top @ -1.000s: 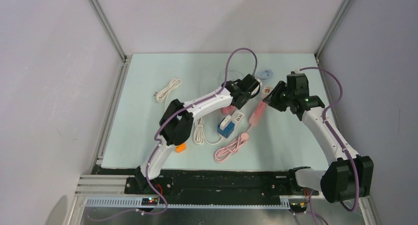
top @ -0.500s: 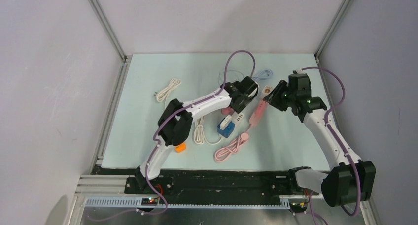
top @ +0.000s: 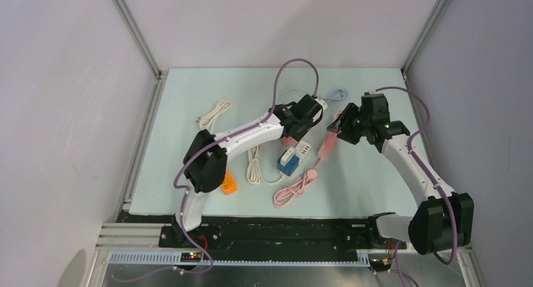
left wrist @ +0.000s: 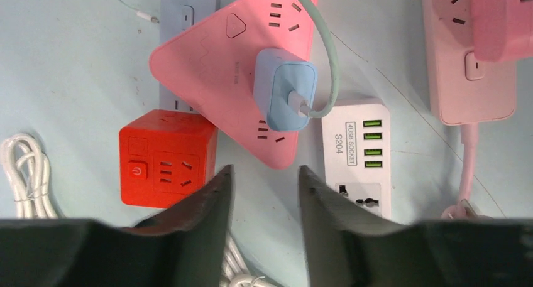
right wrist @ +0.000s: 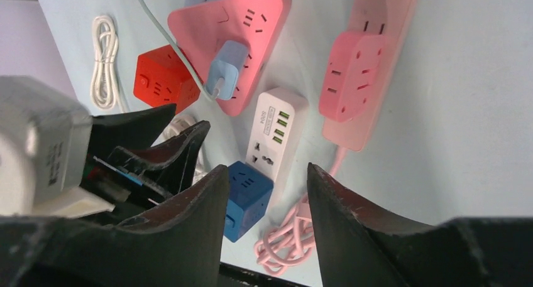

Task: Insert the plug
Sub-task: Press the plug into the socket.

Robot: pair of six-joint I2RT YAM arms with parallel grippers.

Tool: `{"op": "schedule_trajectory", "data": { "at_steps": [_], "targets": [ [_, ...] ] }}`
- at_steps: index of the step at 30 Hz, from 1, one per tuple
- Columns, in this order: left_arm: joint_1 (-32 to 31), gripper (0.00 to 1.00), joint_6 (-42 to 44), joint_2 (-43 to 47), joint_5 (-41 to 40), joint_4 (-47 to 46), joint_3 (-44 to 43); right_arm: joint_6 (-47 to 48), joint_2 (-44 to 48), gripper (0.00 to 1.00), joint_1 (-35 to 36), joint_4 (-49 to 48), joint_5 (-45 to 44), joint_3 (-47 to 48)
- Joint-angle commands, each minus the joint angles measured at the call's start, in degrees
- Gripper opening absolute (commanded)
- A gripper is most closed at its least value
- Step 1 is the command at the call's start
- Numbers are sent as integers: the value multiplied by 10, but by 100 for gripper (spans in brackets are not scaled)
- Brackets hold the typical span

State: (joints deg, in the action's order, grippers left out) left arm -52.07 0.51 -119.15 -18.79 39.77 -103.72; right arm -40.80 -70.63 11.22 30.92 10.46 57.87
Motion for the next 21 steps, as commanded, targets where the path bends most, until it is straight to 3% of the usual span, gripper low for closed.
{"op": "schedule_trajectory", "data": {
  "at_steps": [1,10,16,21],
  "targets": [
    [-3,41,-22,46,15,-15,15,-30,-22,52,14,-45,35,-2],
    [-2,24,-36,68,-50,-15,46,-70,-93,54,79,-123,19,-1],
    [1,3,-45,83,-83,-14,55,-106,-142,61,126,-175,-34,2],
    [8,0,-48,99,-74,-14,69,-137,-183,63,133,-203,-55,12]
  ]
}}
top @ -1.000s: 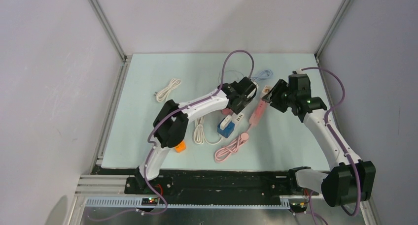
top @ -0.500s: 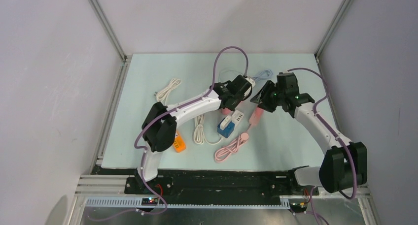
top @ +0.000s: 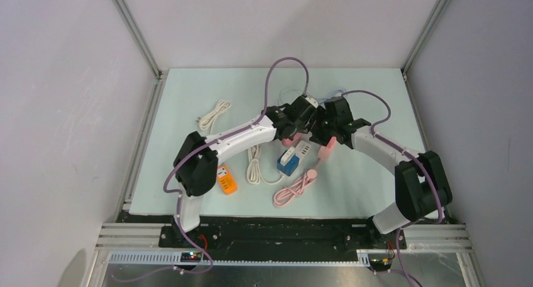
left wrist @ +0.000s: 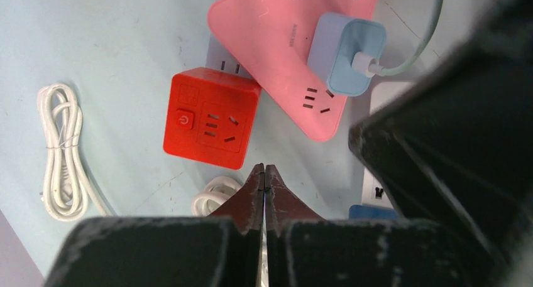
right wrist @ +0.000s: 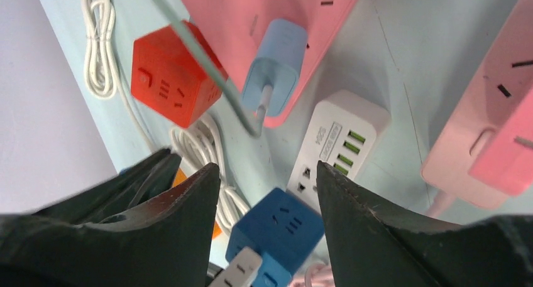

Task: Insert the plug
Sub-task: Press the plug into the socket.

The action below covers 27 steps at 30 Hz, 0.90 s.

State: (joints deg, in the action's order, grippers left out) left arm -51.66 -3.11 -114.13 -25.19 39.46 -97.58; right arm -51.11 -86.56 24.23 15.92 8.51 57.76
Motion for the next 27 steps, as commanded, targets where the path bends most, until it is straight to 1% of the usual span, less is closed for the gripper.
{"op": "schedule_trajectory", "data": {
  "at_steps": [1,7,16,20,23,24,27],
  "targets": [
    [7,0,-13,52,-5,-11,10,-35,-30,63,4,-54,-37,23],
    [13,0,-15,62,9,-12,16,-60,-91,62,9,-54,-58,55],
    [19,0,-13,69,20,-11,20,-84,-121,60,18,-68,-85,74],
    [19,0,-14,74,21,-12,24,-97,-135,54,17,-40,-99,91],
    [20,0,-14,79,20,-12,28,-106,-150,45,16,-25,-102,105],
    [20,0,-14,81,20,-12,29,-107,-155,41,16,-19,-102,108],
    [20,1,-14,86,20,-12,33,-112,-167,34,14,-5,-101,124]
  ]
}}
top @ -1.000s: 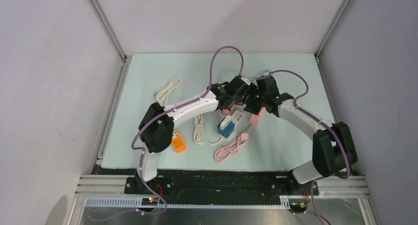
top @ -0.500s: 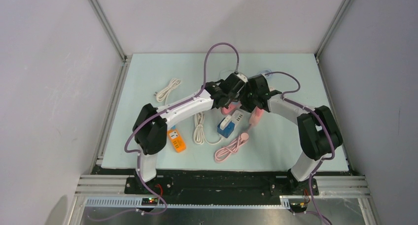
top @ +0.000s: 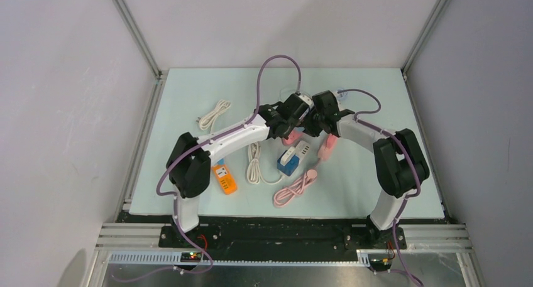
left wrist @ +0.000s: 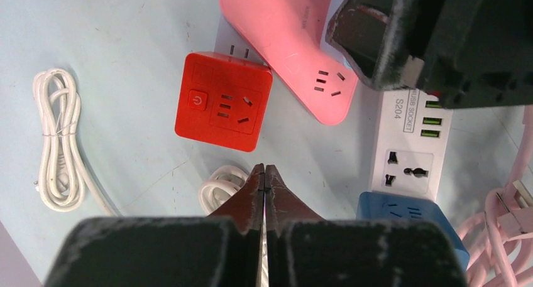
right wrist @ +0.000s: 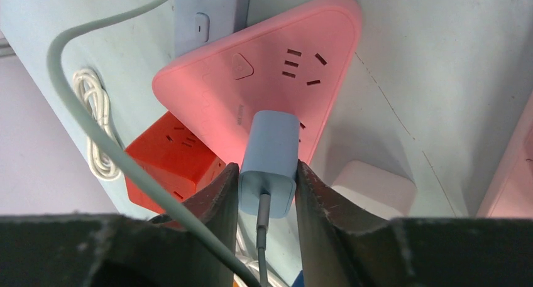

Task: Insert the plug
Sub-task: Press the plug into the socket.

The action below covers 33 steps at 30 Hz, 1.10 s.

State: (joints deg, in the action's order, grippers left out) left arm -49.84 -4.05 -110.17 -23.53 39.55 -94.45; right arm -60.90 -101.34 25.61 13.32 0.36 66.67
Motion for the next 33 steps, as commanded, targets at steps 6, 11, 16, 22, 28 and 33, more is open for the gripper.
{"op": "schedule_trajectory", "data": {
  "at_steps": [6,11,16,22,28,33],
  "targets": [
    [1,1,-2,54,1,-13,9,-17,-55,0,-9,44,19,58],
    [2,1,-2,57,1,-13,9,-16,-97,0,-9,63,34,77],
    [1,1,-1,63,-1,-13,17,-14,-130,0,-4,98,15,86],
    [2,0,-3,68,-5,-13,25,-2,-185,0,-4,198,-12,155],
    [7,3,-3,69,-2,-14,20,-2,-194,0,-4,216,-35,182],
    [11,14,-3,82,5,-15,17,3,-197,0,-6,228,-36,213]
  ]
}}
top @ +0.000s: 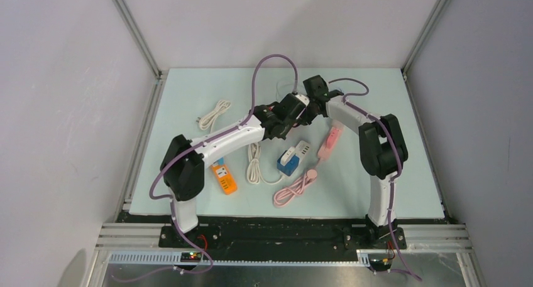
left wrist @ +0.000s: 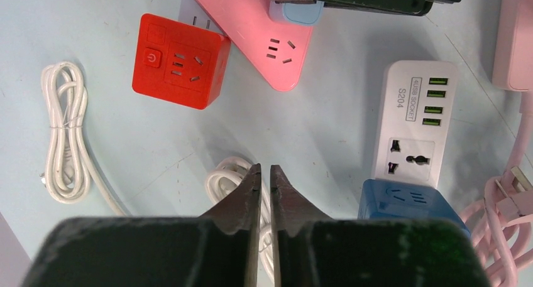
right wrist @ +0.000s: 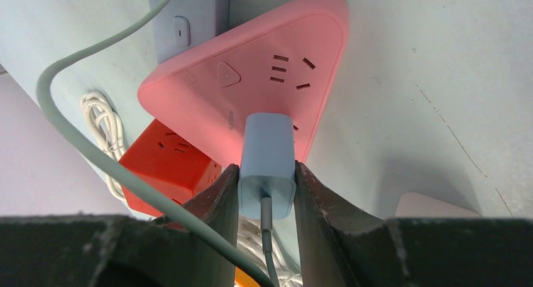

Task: Insert the plug
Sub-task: Press the plug into the socket.

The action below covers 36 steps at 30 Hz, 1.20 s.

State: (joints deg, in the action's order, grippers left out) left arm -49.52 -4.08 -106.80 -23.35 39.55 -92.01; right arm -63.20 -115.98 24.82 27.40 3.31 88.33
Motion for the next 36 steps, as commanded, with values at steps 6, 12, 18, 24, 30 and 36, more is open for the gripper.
{"op": "schedule_trajectory", "data": {
  "at_steps": [6,12,18,24,30,36],
  "targets": [
    [28,41,-16,77,52,-50,-2,37,-32,35,0,69,-45,0],
    [87,57,-70,80,117,-115,24,47,-22,50,-2,45,-19,0],
    [149,54,-111,19,184,-135,-6,49,-24,47,-4,40,0,12],
    [187,52,-126,-79,216,-135,-73,45,-39,42,-3,66,8,45],
    [211,48,-132,-129,236,-134,-102,48,-46,39,-5,80,9,57],
    [217,45,-122,-147,261,-135,-96,52,-62,31,-5,93,10,79]
  ]
}}
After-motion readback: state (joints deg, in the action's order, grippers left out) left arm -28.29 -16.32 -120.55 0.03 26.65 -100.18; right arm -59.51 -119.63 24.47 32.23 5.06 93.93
